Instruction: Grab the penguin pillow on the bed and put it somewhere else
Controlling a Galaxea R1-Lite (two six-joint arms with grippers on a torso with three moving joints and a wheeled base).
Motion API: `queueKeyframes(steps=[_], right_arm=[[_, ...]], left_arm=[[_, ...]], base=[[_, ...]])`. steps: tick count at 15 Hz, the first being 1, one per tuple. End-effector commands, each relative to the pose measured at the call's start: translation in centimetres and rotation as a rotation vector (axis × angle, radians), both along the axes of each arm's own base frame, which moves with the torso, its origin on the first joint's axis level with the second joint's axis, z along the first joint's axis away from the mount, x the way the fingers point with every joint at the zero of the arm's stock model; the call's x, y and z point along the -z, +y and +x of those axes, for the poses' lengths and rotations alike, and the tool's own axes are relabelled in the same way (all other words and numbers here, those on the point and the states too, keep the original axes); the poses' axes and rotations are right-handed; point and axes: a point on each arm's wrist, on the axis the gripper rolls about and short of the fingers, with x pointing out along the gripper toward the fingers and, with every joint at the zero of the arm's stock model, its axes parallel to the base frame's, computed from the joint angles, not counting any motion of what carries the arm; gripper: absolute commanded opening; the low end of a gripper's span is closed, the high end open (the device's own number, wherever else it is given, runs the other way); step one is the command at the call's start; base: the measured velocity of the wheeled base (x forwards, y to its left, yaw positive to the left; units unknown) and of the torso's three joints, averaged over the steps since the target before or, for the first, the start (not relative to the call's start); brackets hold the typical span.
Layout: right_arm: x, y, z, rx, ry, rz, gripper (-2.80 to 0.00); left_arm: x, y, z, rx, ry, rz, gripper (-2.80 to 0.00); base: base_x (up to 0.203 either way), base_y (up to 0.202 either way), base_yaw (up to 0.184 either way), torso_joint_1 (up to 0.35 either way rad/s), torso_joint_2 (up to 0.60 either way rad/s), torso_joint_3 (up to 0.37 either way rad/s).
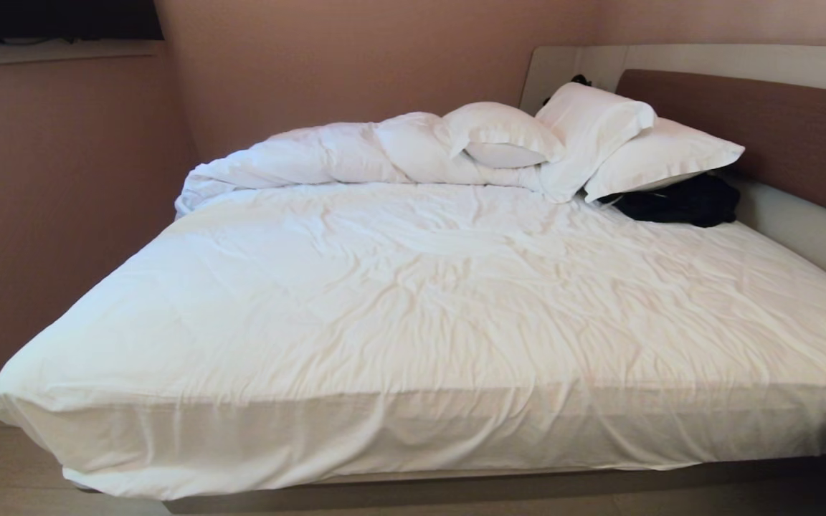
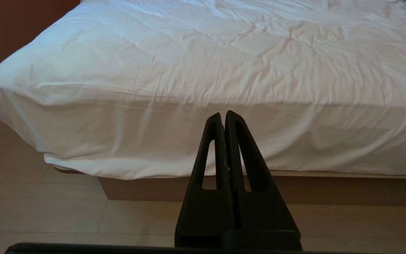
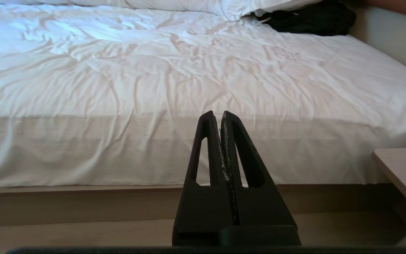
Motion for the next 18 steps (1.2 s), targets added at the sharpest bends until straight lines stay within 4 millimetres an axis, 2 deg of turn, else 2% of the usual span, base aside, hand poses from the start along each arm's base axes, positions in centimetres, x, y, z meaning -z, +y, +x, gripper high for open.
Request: queueKeyframes(steps=[1,18], right_arm=[[0.97,0.03,0.04,-0.015,0.091,0.021,-2.8],[1.07,0.03,0.04,-0.018,0.098,0.05,-2.8]], left_arm=[[0.08,0.0,0.02,0.0,0.002,0.0,-2.8],[0.08,0.0,0.02,0.0,0.002,0.0,-2.8]], base=[[0.0,0.0,0.0,0.0,0.0,0.0],[0.0,0.0,0.0,0.0,0.0,0.0]])
